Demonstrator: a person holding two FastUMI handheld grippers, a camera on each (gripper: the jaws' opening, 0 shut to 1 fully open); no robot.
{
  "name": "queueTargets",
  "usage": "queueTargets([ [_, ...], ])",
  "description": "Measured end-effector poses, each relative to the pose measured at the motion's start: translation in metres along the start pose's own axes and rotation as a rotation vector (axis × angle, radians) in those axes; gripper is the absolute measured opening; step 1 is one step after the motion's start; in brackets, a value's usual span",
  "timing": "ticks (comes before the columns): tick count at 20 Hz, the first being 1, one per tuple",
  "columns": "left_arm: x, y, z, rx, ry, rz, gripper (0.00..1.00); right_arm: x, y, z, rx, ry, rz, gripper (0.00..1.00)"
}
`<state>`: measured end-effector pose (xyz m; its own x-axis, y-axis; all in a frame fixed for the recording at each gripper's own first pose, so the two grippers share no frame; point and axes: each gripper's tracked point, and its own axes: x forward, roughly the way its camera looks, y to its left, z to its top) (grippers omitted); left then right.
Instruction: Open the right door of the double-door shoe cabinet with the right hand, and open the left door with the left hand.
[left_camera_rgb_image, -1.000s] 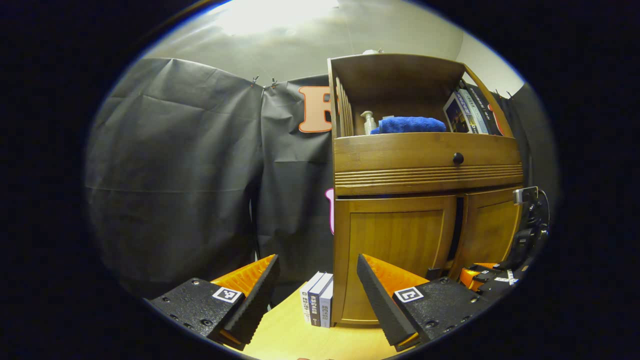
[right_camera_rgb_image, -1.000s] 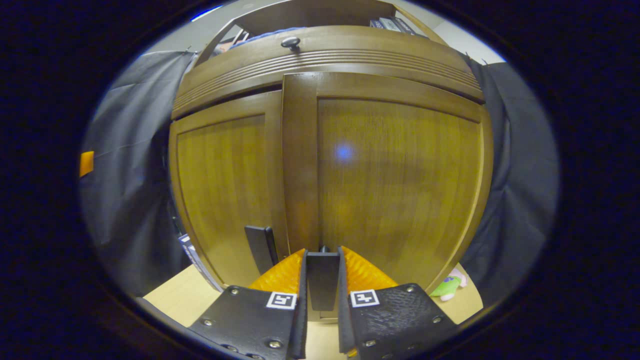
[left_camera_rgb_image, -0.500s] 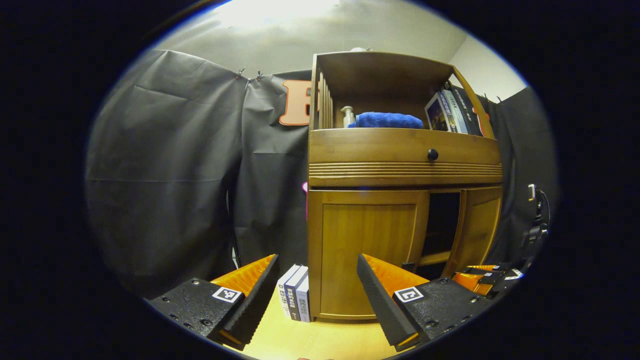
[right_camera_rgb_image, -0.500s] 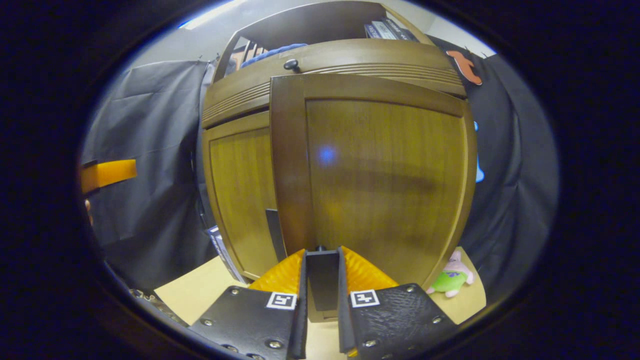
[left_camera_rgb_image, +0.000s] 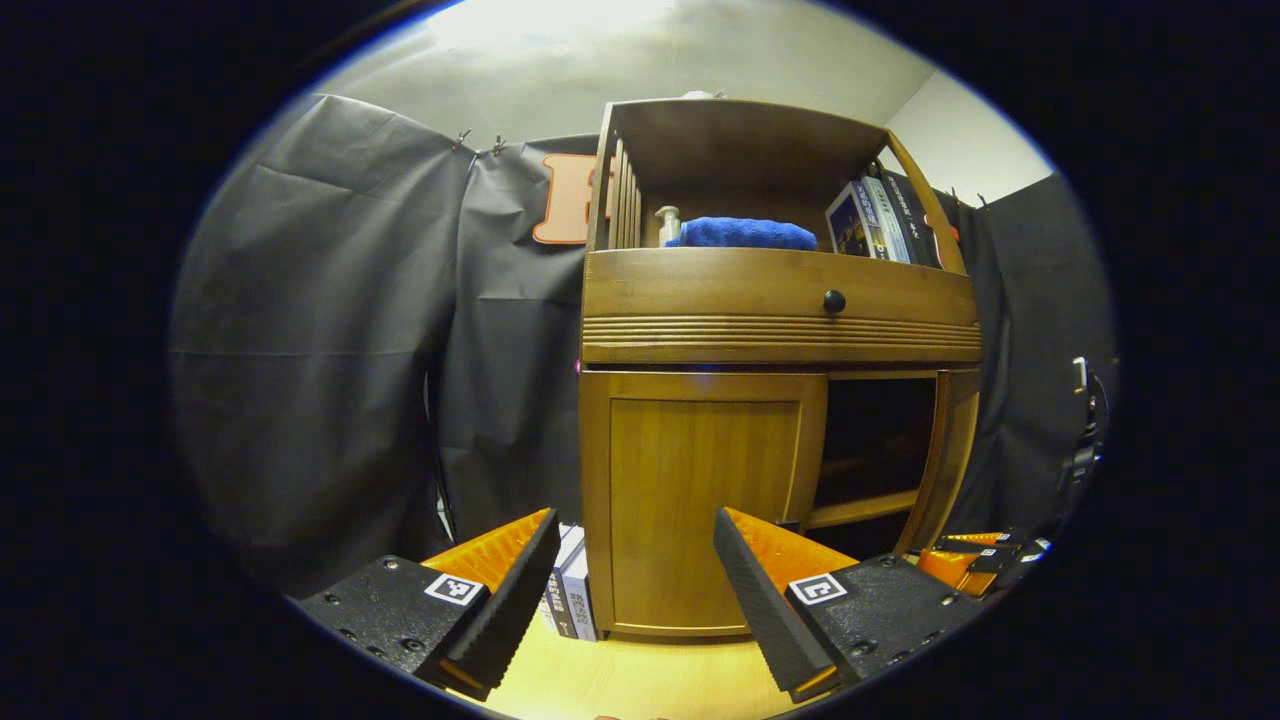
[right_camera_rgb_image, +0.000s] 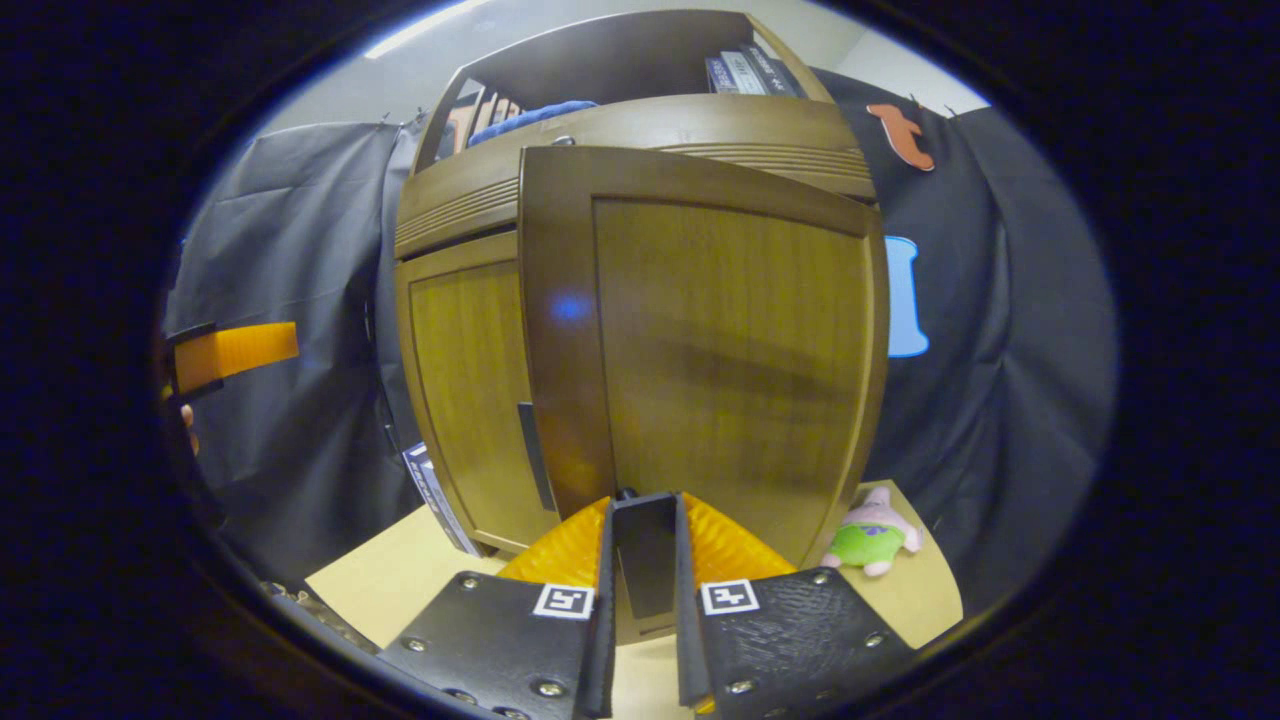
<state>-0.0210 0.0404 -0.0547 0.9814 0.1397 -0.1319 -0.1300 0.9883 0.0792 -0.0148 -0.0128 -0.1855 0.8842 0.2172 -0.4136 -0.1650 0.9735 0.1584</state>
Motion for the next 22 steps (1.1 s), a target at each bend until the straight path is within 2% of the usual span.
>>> queueTargets([
  [10, 0.002, -0.044, -0.016, -0.023, 0.041, -0.116, 0.92, -0.053, -0.043, -0.009, 0.09, -0.006, -0.144, 0.24],
  [16, -0.001, -0.074, -0.025, -0.019, 0.067, -0.197, 0.92, -0.079, -0.075, -0.013, 0.1, -0.011, -0.254, 0.24],
  [17, -0.001, -0.079, -0.025, -0.019, 0.067, -0.208, 0.95, -0.082, -0.079, -0.013, 0.101, -0.012, -0.267, 0.24],
  [19, -0.001, -0.084, -0.028, -0.014, 0.071, -0.225, 0.92, -0.088, -0.087, -0.013, 0.103, -0.014, -0.291, 0.24],
  [20, -0.001, -0.087, -0.028, -0.013, 0.072, -0.23, 0.95, -0.09, -0.091, -0.013, 0.1, -0.016, -0.301, 0.24],
  [22, 0.0, -0.089, -0.029, -0.011, 0.075, -0.236, 0.95, -0.095, -0.098, -0.014, 0.086, -0.013, -0.324, 0.24],
])
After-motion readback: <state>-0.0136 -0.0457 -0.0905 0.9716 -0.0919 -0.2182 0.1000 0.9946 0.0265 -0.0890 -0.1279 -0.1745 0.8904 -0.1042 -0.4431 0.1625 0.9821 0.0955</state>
